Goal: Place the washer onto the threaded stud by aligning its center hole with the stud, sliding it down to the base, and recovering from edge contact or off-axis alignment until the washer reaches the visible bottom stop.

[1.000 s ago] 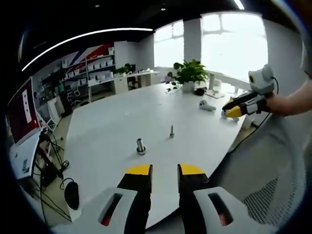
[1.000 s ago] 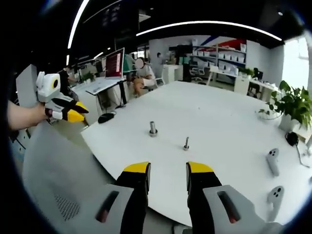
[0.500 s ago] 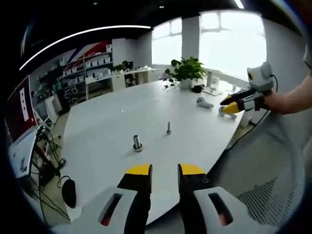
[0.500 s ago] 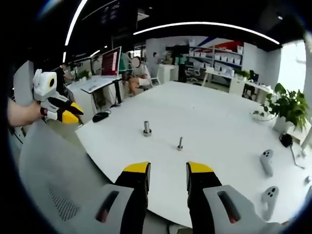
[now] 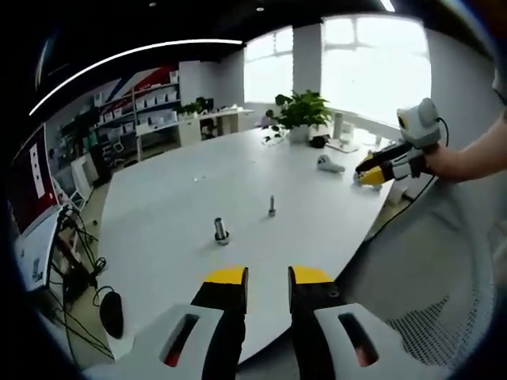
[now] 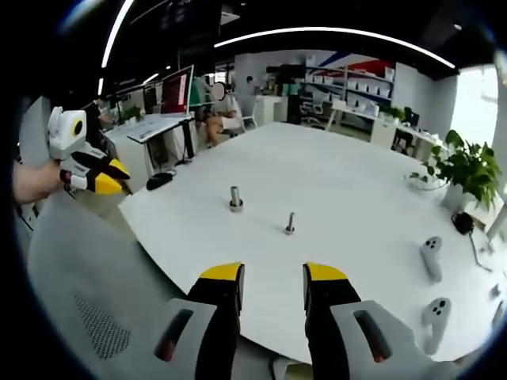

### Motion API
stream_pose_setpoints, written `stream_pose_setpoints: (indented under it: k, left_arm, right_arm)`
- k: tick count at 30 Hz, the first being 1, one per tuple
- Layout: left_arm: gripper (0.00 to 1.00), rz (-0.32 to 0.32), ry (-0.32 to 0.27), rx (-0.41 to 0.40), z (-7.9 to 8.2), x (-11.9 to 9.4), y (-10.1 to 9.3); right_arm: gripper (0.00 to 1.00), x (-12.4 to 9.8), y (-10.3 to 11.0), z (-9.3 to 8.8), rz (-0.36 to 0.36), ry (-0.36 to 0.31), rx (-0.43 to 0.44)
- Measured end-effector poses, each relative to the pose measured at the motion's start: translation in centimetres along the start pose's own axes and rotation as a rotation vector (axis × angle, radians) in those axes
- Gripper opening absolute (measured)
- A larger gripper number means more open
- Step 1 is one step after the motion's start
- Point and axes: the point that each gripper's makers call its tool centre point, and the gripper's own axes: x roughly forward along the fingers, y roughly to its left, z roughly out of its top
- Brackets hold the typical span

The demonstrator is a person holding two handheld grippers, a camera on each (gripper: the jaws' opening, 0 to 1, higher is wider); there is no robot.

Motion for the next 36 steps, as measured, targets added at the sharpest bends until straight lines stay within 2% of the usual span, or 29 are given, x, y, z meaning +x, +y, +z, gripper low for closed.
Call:
stream_pose_setpoints:
  k: [6, 27, 36]
  left_arm:
    - [0.18, 0.0, -0.006, -0.02, 0.06, 0.0, 0.06]
    - [0.18, -0.01, 0.006, 0.005, -0.04, 0.21, -0.39]
    - [0.18, -0.008, -0.004, -0.015, 0.15, 0.11, -0.21]
  right_arm:
    - [0.32, -0.08, -0.1, 0.01, -0.007, -0.004, 0.013]
    - [0.31, 0.01, -0.27, -0.54, -0.008, 0.028, 0.003]
    - [0.31, -0.01, -0.28, -0.6, -0.009, 0.028, 0.002]
